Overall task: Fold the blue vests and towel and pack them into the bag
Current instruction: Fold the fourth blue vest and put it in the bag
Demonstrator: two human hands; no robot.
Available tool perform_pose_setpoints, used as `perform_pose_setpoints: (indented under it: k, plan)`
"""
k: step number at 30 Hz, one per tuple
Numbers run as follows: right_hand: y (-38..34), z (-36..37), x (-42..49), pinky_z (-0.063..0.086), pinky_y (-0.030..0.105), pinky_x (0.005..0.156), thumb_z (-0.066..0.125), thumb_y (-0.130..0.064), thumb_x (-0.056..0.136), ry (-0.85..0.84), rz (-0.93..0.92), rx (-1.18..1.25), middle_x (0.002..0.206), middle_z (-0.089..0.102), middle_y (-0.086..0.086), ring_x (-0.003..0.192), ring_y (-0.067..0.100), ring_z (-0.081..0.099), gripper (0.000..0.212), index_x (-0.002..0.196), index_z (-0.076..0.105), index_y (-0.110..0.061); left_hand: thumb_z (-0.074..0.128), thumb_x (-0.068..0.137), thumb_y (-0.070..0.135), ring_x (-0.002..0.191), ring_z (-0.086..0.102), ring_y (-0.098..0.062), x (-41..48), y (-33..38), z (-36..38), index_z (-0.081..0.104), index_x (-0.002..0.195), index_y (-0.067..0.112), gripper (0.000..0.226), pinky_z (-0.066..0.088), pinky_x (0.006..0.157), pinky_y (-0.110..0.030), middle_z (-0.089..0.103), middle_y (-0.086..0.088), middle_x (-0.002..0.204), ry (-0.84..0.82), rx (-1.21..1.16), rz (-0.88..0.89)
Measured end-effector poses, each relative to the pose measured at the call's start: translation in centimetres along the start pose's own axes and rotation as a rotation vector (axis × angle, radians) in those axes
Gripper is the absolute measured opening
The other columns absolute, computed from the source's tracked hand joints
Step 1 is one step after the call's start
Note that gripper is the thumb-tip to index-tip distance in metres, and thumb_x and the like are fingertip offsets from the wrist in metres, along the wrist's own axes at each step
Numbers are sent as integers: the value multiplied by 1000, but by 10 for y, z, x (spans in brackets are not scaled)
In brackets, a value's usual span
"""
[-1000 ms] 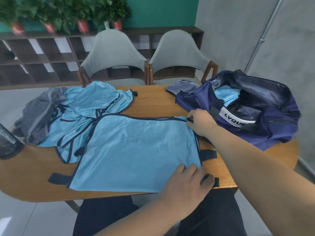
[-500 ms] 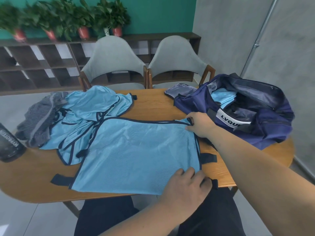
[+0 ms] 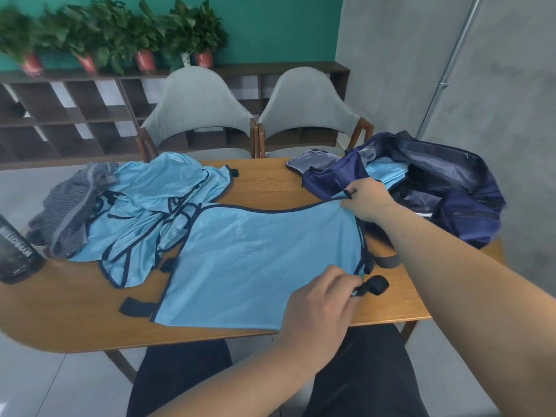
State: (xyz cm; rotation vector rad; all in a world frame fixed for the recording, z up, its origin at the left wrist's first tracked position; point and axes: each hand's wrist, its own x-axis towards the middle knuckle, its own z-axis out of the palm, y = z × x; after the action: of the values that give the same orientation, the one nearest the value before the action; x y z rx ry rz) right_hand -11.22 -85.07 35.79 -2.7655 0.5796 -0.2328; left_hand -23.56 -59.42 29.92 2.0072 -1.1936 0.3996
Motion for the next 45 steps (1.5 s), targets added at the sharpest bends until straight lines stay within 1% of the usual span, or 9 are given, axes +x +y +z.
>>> perform_pose_setpoints:
  k: [5,9,16,21,27,30,33,40,45]
  plan:
    - [3,-21,-1,42,34,60,70,-21,83,26,207,264,73,54,15,66,25,49,31,87,64,10,62,104,28,88,57,-9,9,20,-21,61,114,22,12,50,70,-32,54,13,102,151,-223,-201]
    - [-17,-40,-3,39,23,43,64,-10,82,-17,317,663,70,46,11,63,23,47,8,81,56,-11,65,99,34,93,64,-12,10,33,-42,59,107,31,11,55,74,-28,64,15,99,266,-406,-391]
    - [-93,-28,13,60,34,69,71,-11,85,-150,352,853,92,68,15,77,24,68,25,109,67,-7,70,99,25,52,37,-11,-7,23,-80,57,96,26,13,38,53,-24,44,11,58,512,-647,-765]
    - [-148,13,19,50,25,52,66,-4,86,-212,285,831,73,53,13,58,21,58,14,81,55,-12,70,99,18,70,69,-17,-24,-5,-105,59,101,16,11,64,79,-52,66,11,77,643,-768,-948]
    - [-181,78,36,60,36,65,74,-2,85,-272,279,868,77,53,14,66,25,61,22,88,55,-12,68,100,10,69,68,-2,-46,-50,-124,54,102,0,18,65,68,-37,53,-9,95,747,-816,-1173]
    - [-196,102,33,66,39,77,74,-14,94,-283,244,776,81,69,12,70,21,70,18,81,63,-7,68,100,14,92,73,-23,-63,-77,-122,55,101,1,18,66,72,-43,59,-17,98,771,-780,-1299]
    - [-199,117,25,65,41,80,59,-17,104,-204,169,748,87,77,8,78,22,75,11,106,67,-10,67,101,15,90,71,-27,-75,-96,-124,56,98,5,15,66,77,-47,58,-12,92,809,-791,-1390]
    - [-166,125,-8,48,23,80,50,-7,101,-54,-154,434,113,71,-8,101,15,65,29,122,66,-19,71,99,19,96,72,-27,-64,-141,-128,62,112,17,16,64,87,-51,67,-13,106,768,-758,-1423]
    - [-127,126,-36,48,39,97,62,-14,96,57,-71,249,128,61,5,122,30,51,28,123,67,-19,72,98,19,89,69,-21,-34,-179,-130,58,110,22,19,58,83,-38,70,-7,101,662,-489,-1248]
